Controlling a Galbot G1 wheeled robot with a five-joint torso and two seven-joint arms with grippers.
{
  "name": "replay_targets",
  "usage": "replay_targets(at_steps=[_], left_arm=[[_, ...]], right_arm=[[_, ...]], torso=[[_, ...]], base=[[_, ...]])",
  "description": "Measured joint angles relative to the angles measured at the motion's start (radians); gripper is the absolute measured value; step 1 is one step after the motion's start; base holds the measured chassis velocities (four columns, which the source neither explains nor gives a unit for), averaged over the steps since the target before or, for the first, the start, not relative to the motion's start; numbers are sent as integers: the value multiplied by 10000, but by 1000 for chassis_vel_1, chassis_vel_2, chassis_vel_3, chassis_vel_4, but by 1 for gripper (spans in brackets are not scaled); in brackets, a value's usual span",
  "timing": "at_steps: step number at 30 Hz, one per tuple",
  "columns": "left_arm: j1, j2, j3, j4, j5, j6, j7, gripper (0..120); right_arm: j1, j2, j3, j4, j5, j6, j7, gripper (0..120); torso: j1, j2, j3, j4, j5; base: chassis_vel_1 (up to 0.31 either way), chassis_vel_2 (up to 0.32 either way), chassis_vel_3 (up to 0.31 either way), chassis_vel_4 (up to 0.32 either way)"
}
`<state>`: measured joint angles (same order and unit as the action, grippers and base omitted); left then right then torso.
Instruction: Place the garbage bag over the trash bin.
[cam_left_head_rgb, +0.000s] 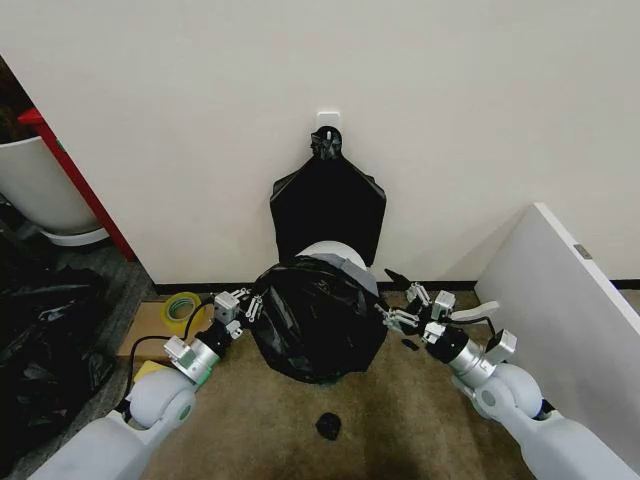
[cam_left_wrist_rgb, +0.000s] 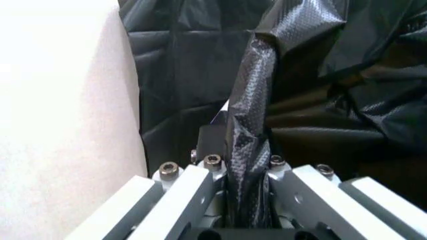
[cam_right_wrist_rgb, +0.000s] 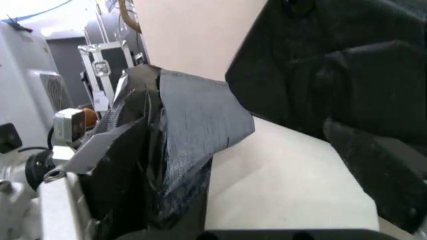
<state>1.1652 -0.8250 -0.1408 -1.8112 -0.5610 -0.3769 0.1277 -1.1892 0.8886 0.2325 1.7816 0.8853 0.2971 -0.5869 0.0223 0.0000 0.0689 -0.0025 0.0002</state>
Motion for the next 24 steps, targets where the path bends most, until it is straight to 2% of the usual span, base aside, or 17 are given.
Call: replay_targets(at_steps=[2,4,5,11,13,19,20,24], left_arm=[[0,-3,6,-21,0,5,-7,1],[0,-4,7,-24,0,6,-10,1],[5,-4,7,-31,1,9,-12,1],[30,-6,11,-104,1,17,-15,1],[37,-8,13,-121,1,18,-16,1],[49,-10,22,-191,-19,22,-18,1],[49,-10,22,-191,-19,22,-18,1],[33,-4,28,-239,-102,22,17,1]], right_arm=[[29,0,-4,-60,-31,-1,8,83],[41,-1,-4,-82,-34,-1,5,81],[58,-3,-4,-117,-40,-1,0,74],[154,15,-26,-263,-292,27,53,50],[171,33,-29,-297,-411,44,156,47],[216,90,-39,-428,-811,122,550,20],[216,90,-39,-428,-811,122,550,20],[325,188,-35,-639,-1165,301,911,4]], torso=[[0,0,0,0,0],[0,0,0,0,0],[0,0,0,0,0],[0,0,0,0,0],[0,0,0,0,0],[0,0,0,0,0],[0,0,0,0,0],[0,0,0,0,1]], base=[[0,0,0,0],[0,0,0,0],[0,0,0,0],[0,0,0,0],[0,0,0,0],[0,0,0,0],[0,0,0,0],[0,0,0,0]])
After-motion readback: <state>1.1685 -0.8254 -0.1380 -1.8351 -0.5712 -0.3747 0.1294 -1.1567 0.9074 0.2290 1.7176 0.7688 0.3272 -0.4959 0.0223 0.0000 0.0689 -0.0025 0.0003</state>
